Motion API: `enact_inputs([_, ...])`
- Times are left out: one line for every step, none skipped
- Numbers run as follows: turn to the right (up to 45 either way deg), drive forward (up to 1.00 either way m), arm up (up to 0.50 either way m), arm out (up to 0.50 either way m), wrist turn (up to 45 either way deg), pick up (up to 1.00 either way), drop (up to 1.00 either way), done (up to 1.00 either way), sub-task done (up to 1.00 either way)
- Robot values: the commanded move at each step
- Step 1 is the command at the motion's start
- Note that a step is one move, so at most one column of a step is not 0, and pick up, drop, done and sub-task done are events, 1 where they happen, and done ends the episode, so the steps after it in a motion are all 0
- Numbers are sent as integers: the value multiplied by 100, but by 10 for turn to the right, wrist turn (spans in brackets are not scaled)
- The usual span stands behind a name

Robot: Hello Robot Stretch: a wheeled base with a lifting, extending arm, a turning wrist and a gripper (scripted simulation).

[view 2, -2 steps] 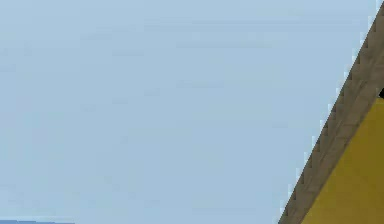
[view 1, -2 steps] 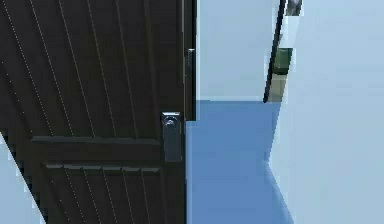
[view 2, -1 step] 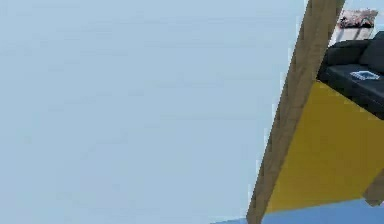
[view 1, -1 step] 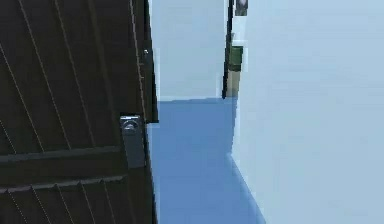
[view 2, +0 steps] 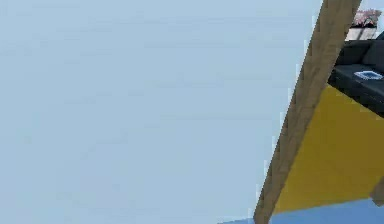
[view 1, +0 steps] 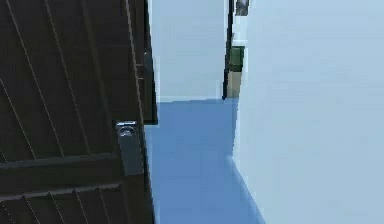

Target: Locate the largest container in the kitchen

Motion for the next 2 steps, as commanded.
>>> enact_inputs([-450,0,0,0,0,0,0,0,0])
enact_inputs([-450,0,0,0,0,0,0,0,0])
